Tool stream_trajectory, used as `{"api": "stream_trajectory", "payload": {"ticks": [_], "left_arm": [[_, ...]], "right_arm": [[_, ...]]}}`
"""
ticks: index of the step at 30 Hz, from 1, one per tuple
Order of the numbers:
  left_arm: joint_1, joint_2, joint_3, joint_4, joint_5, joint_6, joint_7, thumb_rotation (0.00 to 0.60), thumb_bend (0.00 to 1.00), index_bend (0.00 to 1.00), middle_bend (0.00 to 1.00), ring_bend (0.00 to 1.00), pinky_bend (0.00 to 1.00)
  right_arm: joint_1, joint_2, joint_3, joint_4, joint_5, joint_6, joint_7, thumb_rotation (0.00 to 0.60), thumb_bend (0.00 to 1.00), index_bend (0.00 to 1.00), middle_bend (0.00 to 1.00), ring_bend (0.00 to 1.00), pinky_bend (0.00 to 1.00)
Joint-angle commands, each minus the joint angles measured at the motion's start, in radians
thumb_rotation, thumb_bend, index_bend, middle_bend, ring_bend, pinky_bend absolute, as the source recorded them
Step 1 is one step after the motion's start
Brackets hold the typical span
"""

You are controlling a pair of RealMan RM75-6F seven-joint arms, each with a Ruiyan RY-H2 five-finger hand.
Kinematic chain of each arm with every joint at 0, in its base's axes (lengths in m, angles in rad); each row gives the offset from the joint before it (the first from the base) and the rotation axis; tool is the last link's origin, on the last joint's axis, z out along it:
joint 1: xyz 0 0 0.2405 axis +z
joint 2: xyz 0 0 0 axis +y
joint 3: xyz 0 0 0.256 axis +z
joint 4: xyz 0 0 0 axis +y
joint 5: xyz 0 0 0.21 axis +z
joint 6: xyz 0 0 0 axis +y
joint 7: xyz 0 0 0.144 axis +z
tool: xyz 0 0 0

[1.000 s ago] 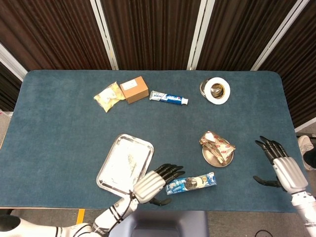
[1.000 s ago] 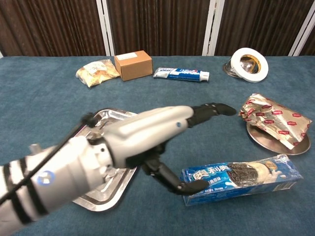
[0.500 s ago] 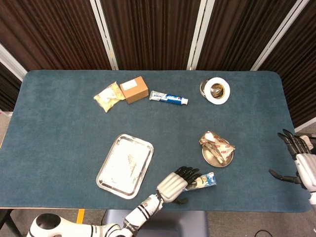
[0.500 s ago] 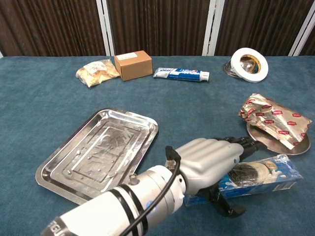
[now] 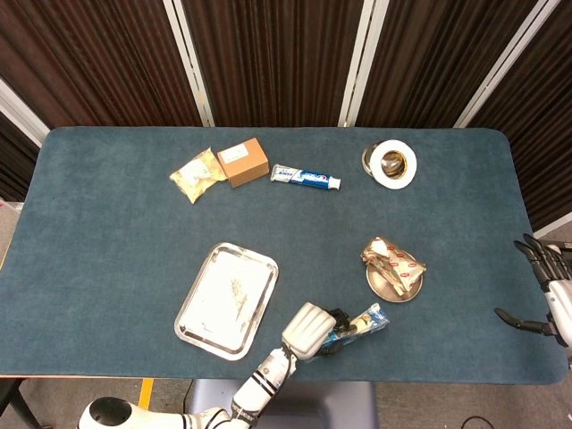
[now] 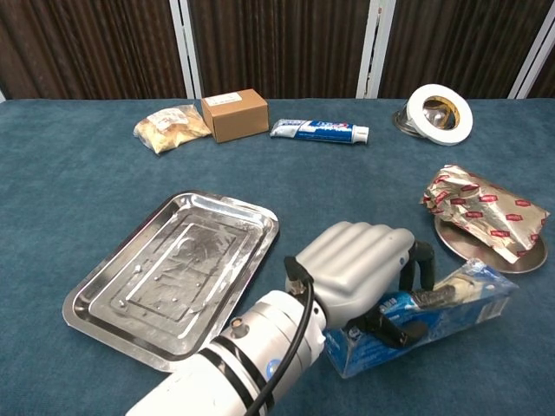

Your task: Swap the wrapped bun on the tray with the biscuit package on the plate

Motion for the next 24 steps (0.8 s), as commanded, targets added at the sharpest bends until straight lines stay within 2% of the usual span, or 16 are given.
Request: {"api": "stream_trajectory", "payload": {"ticks": [1, 8, 12, 15, 16, 18, 20, 21, 22, 23, 24], "left_arm": [[0.021, 0.034, 0.006, -0.021, 0.036, 0.042, -0.027, 0.6, 0.5, 0.84, 0.94, 1.0, 1.0], [0.099, 0.291, 0.018, -0.177, 0.111, 0.166, -0.061, 0.6, 0.5, 0.84, 0.94, 1.0, 1.0], [0.156, 0.437, 0.01, -0.178, 0.103, 0.217, -0.12, 0.6, 0.5, 0.83, 0.93, 1.0, 1.0], [0.195, 0.506, 0.03, -0.173, 0.067, 0.202, -0.156, 0.6, 0.48, 0.79, 0.88, 0.96, 0.99], [0.203, 0.518, 0.039, -0.167, 0.065, 0.201, -0.161, 0.6, 0.47, 0.75, 0.83, 0.92, 0.96], [0.218, 0.537, 0.059, -0.153, 0.061, 0.192, -0.174, 0.6, 0.45, 0.6, 0.69, 0.77, 0.82], [0.228, 0.552, 0.068, -0.159, 0.036, 0.167, -0.173, 0.6, 0.42, 0.35, 0.46, 0.54, 0.63], [0.231, 0.567, 0.07, -0.176, 0.016, 0.146, -0.166, 0.6, 0.4, 0.16, 0.26, 0.34, 0.48], [0.234, 0.579, 0.071, -0.192, 0.001, 0.134, -0.156, 0.6, 0.37, 0.05, 0.12, 0.18, 0.36], [0.239, 0.592, 0.072, -0.212, -0.015, 0.124, -0.146, 0.6, 0.35, 0.0, 0.04, 0.08, 0.27], [0.244, 0.611, 0.073, -0.246, -0.033, 0.113, -0.135, 0.6, 0.34, 0.0, 0.01, 0.03, 0.22]], "right_arm": [[-0.002, 0.001, 0.001, -0.003, -0.007, -0.002, -0.006, 0.6, 0.27, 0.0, 0.0, 0.0, 0.0], [0.0, -0.002, 0.0, -0.014, -0.023, -0.022, -0.034, 0.6, 0.27, 0.0, 0.0, 0.0, 0.0], [0.003, -0.004, -0.007, -0.03, -0.045, -0.034, -0.066, 0.6, 0.27, 0.0, 0.0, 0.0, 0.0], [0.001, -0.008, -0.01, -0.043, -0.052, -0.038, -0.098, 0.6, 0.27, 0.0, 0.0, 0.0, 0.0], [0.001, -0.01, -0.009, -0.047, -0.052, -0.038, -0.108, 0.6, 0.27, 0.0, 0.0, 0.0, 0.0], [0.0, -0.014, -0.01, -0.055, -0.053, -0.042, -0.13, 0.6, 0.27, 0.0, 0.0, 0.0, 0.0], [0.0, -0.017, -0.011, -0.061, -0.056, -0.046, -0.143, 0.6, 0.27, 0.0, 0.0, 0.0, 0.0], [0.0, -0.019, -0.011, -0.064, -0.057, -0.047, -0.152, 0.6, 0.27, 0.0, 0.0, 0.0, 0.0], [-0.001, -0.02, -0.011, -0.066, -0.058, -0.048, -0.158, 0.6, 0.27, 0.0, 0.0, 0.0, 0.0], [-0.001, -0.021, -0.011, -0.067, -0.059, -0.048, -0.162, 0.6, 0.27, 0.0, 0.0, 0.0, 0.0], [-0.002, -0.022, -0.011, -0.069, -0.06, -0.048, -0.167, 0.6, 0.27, 0.0, 0.0, 0.0, 0.0]]}}
